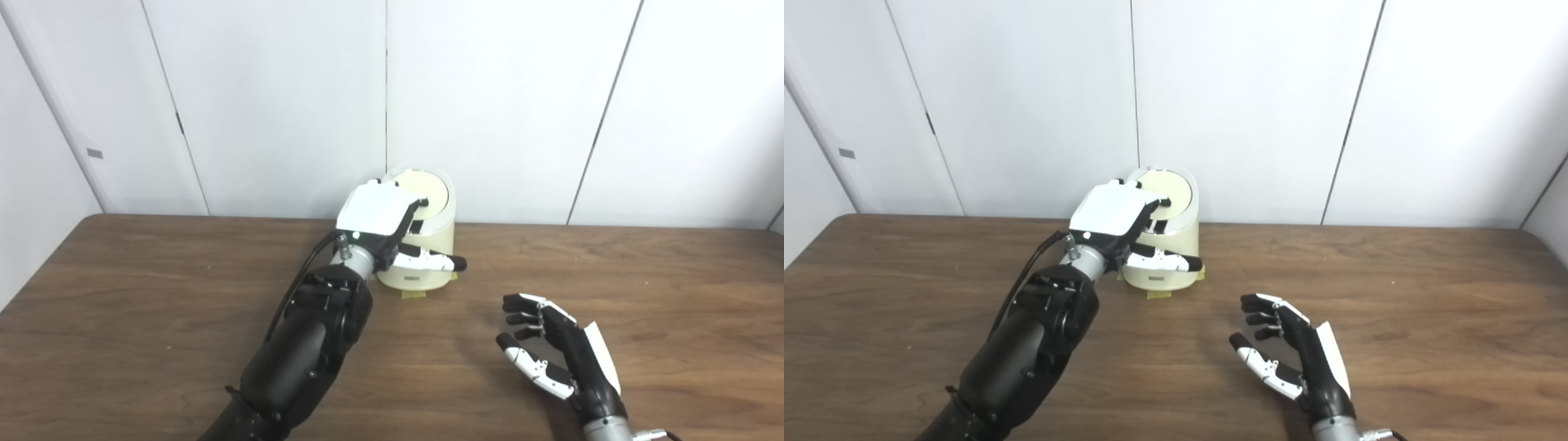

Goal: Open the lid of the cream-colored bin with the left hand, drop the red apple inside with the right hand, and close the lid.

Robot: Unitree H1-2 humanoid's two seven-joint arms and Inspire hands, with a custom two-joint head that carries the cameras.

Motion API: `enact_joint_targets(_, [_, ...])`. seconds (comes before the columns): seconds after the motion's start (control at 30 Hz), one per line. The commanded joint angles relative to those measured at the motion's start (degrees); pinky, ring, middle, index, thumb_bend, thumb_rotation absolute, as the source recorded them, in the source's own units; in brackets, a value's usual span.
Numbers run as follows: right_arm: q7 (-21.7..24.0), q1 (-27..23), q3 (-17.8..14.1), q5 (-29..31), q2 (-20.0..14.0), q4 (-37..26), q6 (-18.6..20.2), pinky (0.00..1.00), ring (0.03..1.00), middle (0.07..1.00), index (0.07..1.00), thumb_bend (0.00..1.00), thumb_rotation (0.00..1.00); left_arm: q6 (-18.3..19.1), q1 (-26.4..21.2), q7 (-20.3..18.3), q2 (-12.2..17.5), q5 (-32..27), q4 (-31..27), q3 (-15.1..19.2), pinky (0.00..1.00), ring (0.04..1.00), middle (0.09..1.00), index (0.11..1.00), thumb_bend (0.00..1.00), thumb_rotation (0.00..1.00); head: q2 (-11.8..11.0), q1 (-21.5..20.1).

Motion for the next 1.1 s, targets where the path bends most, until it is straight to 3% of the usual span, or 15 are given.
enact_joint_targets(0.0, [-0.4, -1.58, -0.11, 0.06, 0.1, -1.31, -1.06, 0.58, 0.68, 0.712, 0.707, 0.27, 0.4, -0.77, -0.31, 2.72, -0.26, -1.44, 0.3, 1.05, 1.0, 0.952, 0.87, 0.855, 0.91, 0.88, 0.08, 0.06])
enact_joint_targets(0.1, [-0.4, -1.5, -0.27, 0.56, 0.11, -1.22, -1.34, 0.58, 0.675, 0.71, 0.704, 0.28, 0.41, -4.88, 2.14, 9.42, -1.52, -9.15, -1.99, 4.51, 1.0, 0.916, 0.875, 0.876, 0.73, 0.81, 0.06, -0.09])
enact_joint_targets(0.2, [-0.8, -1.26, -0.25, -0.79, 0.03, -1.88, -0.89, 0.57, 0.67, 0.706, 0.704, 0.3, 0.43, -11.25, 5.39, 18.7, -3.12, -14.85, -3.97, 7.11, 0.8, 0.86, 0.871, 0.893, 0.58, 0.67, 0.21, -0.06])
enact_joint_targets(0.3, [-1.16, -1.04, -0.35, -1.54, 0.13, -2.24, -0.67, 0.57, 0.671, 0.703, 0.703, 0.32, 0.43, -17.18, 8.78, 27.59, -4.83, -17.74, -5.28, 8.28, 0.72, 0.878, 0.909, 0.929, 0.53, 0.62, 0.4, -0.07])
enact_joint_targets(0.4, [-1.12, -0.77, -0.41, -2.17, 0.43, -2.93, 0.63, 0.57, 0.672, 0.706, 0.705, 0.35, 0.46, -21.47, 12.03, 34.36, -6.51, -19.63, -6.89, 9.26, 0.83, 0.961, 0.986, 0.991, 0.47, 0.7, 0.41, -0.05])
enact_joint_targets(0.53, [-1.03, -0.55, -0.37, -2.27, 0.48, -3.14, 0.72, 0.56, 0.665, 0.706, 0.708, 0.36, 0.47, -26.76, 16.64, 39.87, -7.85, -22.98, -10.23, 10.97, 0.89, 0.969, 0.991, 1.0, 0.45, 0.81, 0.65, -0.21])
enact_joint_targets(0.63, [-0.98, -0.47, -0.46, -1.84, 0.61, -3.33, 0.95, 0.54, 0.654, 0.702, 0.705, 0.37, 0.45, -32.45, 20.51, 42.22, -8.81, -30.19, -11.95, 12.95, 0.85, 0.935, 0.966, 0.98, 0.39, 0.78, 0.8, -0.26])
enact_joint_targets(0.73, [-0.92, -0.44, -0.63, -1.03, 0.59, -3.17, 0.38, 0.53, 0.64, 0.695, 0.703, 0.36, 0.44, -37.55, 25.19, 43.8, -9.09, -35.83, -13.13, 15.1, 0.8, 0.878, 0.903, 0.901, 0.3, 0.85, 0.84, -0.11])
enact_joint_targets(0.8, [-1.08, -0.54, -0.65, -0.55, 0.48, -2.58, -0.83, 0.55, 0.652, 0.696, 0.7, 0.32, 0.4, -39.05, 28.48, 43.1, -9.16, -40.75, -13.99, 16.44, 0.76, 0.822, 0.847, 0.852, 0.26, 0.87, 0.99, -0.2])
enact_joint_targets(0.93, [-1.49, -0.49, -0.74, -0.3, 0.35, -2.38, -1.88, 0.57, 0.672, 0.703, 0.697, 0.27, 0.36, -41.21, 33.79, 40.76, -7.9, -48.22, -14.53, 18.36, 0.7, 0.763, 0.767, 0.801, 0.22, 0.71, 1.23, -0.63])
enact_joint_targets(1.07, [-1.55, -0.16, -1.3, 0.01, 0.28, -3.45, -1.06, 0.58, 0.676, 0.707, 0.7, 0.27, 0.37, -41.6, 38.64, 37.9, -6.45, -53.98, -14.19, 20.1, 0.68, 0.743, 0.752, 0.77, 0.22, 0.61, 1.62, -0.41])
